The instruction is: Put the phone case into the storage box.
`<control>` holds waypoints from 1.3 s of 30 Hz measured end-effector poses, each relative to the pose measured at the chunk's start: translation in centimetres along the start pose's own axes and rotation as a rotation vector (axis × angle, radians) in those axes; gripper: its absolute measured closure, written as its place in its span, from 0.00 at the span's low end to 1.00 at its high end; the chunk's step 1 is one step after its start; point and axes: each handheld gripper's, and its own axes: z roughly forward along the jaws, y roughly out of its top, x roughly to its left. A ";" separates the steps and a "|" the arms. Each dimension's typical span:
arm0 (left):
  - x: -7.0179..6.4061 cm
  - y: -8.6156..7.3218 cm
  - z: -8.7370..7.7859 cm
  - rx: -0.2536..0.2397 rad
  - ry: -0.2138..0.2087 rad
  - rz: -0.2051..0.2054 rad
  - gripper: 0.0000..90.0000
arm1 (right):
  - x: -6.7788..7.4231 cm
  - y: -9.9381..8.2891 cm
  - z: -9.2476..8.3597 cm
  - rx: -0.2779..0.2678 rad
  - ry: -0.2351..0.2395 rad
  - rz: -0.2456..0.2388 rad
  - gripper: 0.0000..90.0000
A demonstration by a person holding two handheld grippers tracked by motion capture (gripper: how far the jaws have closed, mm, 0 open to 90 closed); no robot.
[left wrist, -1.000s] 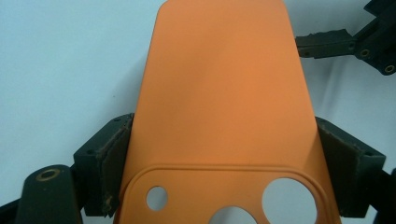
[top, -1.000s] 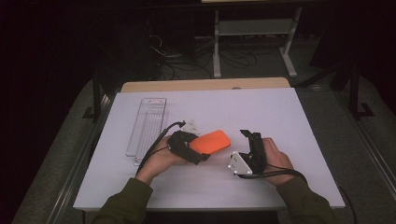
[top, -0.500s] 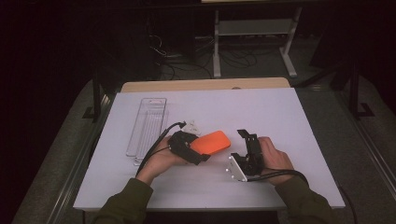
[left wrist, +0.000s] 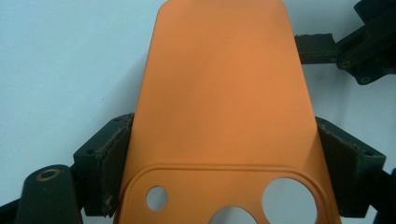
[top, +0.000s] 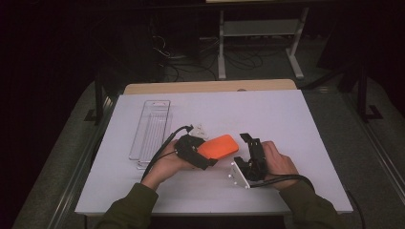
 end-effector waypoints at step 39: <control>-0.7 0.4 0.0 0.002 -0.010 0.020 0.17 | 1.5 2.2 -0.3 -0.061 -0.061 -0.090 0.14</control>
